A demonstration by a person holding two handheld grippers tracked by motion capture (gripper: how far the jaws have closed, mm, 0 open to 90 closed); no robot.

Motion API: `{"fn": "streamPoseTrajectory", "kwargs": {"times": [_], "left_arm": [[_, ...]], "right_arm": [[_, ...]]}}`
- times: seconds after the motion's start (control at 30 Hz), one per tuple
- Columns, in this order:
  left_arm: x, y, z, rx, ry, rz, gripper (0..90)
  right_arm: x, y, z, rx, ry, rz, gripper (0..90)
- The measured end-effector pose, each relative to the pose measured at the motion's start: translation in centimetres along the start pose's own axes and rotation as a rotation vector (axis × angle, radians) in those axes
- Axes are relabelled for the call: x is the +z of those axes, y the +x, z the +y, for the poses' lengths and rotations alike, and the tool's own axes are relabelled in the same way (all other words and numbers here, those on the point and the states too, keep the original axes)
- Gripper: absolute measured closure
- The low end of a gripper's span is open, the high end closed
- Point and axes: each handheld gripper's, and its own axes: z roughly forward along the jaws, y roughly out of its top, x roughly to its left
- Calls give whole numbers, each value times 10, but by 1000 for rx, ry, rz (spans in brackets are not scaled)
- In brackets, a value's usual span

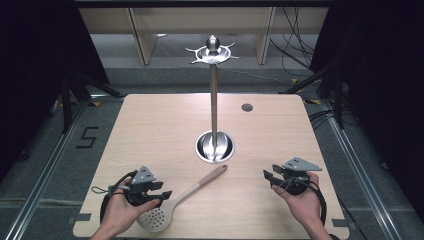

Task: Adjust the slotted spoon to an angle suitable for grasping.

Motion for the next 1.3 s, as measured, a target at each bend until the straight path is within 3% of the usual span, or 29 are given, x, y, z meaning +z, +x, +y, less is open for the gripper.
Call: {"fn": "streamPoseTrajectory", "kwargs": {"times": [0.07, 0.1, 0.13, 0.17, 0.2, 0.23, 0.3, 0.33, 0.4, 0.43, 0.53, 0.6, 0.63, 0.7, 0.77, 0.8, 0.83, 0.87, 0.93, 1.0, 1.07, 1.1, 1.23, 1.3], "left_arm": [[0, -2, 4, -2, 3, -12, 589], [2, -6, 13, 33, 28, -18, 597], [2, -6, 13, 33, 28, -18, 595], [7, -10, 22, 78, 87, -36, 586], [7, -10, 22, 78, 87, -36, 584], [12, -14, 30, 98, 145, -47, 584], [16, -15, 33, 115, 172, -44, 579], [20, -16, 42, 148, 232, -48, 582], [27, -16, 52, 152, 282, -51, 579], [27, -16, 52, 152, 282, -51, 579], [42, -16, 69, 145, 339, -108, 565], [51, -16, 77, 201, 419, -123, 558], [51, -16, 77, 201, 419, -123, 558], [67, -22, 85, 233, 479, -129, 558], [72, -23, 87, 237, 499, -132, 557], [81, -25, 92, 250, 541, -133, 554], [81, -25, 92, 250, 541, -133, 551], [89, -26, 96, 255, 539, -135, 548], [93, -26, 97, 254, 542, -133, 547], [102, -27, 101, 255, 556, -136, 547], [108, -27, 102, 258, 570, -137, 545], [108, -27, 102, 258, 570, -137, 545], [117, -27, 105, 243, 575, -136, 545], [120, -27, 107, 259, 591, -140, 545]], "right_arm": [[0, 0, 0, 0, 1, -7, 571], [0, 0, 0, 0, 1, -8, 571], [0, 0, 0, 0, 1, -8, 571], [0, 0, 0, 1, 2, -9, 570], [0, 0, 0, 1, 2, -9, 570], [0, 0, 0, 6, 2, -9, 570], [0, 1, -1, 19, -17, -2, 570], [0, 0, -1, 14, -16, 2, 570], [1, 1, -1, 20, -25, 1, 570], [1, 1, -1, 20, -25, 1, 570], [1, 1, -1, 19, -7, 8, 569], [1, 0, -1, 10, -14, -1, 568], [1, 0, -1, 11, -12, -3, 567], [1, 0, -1, 12, -10, -2, 566], [1, 0, -1, 12, -11, -1, 566], [1, 0, -1, 11, -11, -1, 565], [1, 0, -1, 11, -11, -1, 565], [0, 2, -2, 41, -4, 0, 565], [1, 0, -1, 3, -15, 6, 564], [1, 0, -1, -4, -12, -9, 564], [1, -1, -1, -4, -12, -7, 564], [1, 1, -2, 19, -9, 1, 565], [1, 0, -1, 7, -11, 5, 564], [1, 0, -1, 6, -10, 4, 564]]}}
